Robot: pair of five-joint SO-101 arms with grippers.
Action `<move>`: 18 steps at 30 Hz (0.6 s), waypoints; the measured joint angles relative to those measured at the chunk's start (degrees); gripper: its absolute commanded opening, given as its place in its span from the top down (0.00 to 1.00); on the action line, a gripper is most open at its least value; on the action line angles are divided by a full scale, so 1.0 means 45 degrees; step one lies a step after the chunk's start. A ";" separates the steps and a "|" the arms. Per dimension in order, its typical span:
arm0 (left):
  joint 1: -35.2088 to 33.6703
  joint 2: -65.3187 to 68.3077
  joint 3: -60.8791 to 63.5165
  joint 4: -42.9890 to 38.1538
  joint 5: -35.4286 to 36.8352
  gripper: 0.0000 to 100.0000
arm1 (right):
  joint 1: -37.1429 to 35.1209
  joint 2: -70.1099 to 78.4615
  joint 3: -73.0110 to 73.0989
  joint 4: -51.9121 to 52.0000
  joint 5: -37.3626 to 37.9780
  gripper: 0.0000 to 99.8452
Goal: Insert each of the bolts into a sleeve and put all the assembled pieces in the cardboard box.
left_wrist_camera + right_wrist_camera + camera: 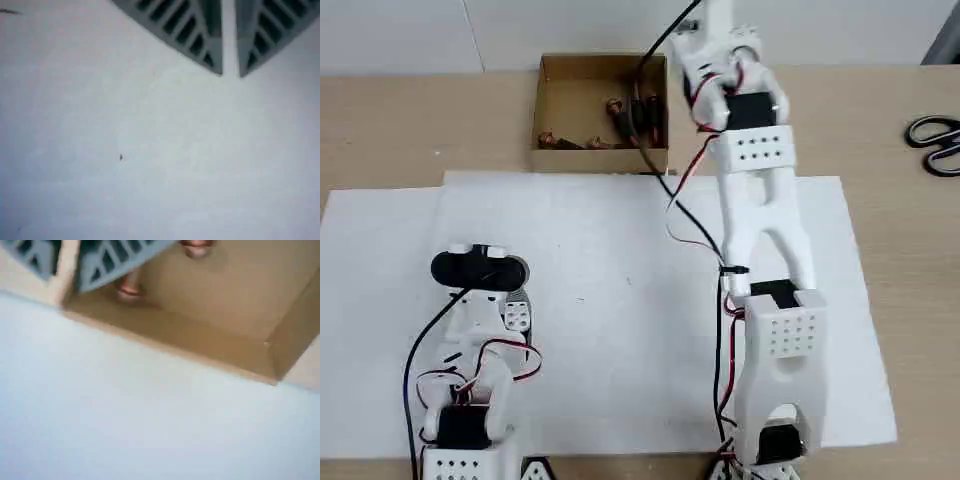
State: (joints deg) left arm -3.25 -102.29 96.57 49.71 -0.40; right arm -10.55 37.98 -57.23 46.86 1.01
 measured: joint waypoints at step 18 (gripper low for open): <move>0.0000 0.0000 0.0000 0.0000 0.0000 0.99 | 0.0801 -0.1700 -0.5958 1.0237 0.0000 1.00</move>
State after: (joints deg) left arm -3.25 -102.29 96.57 49.71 -0.40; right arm -6.95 30.33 -84.04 92.92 1.01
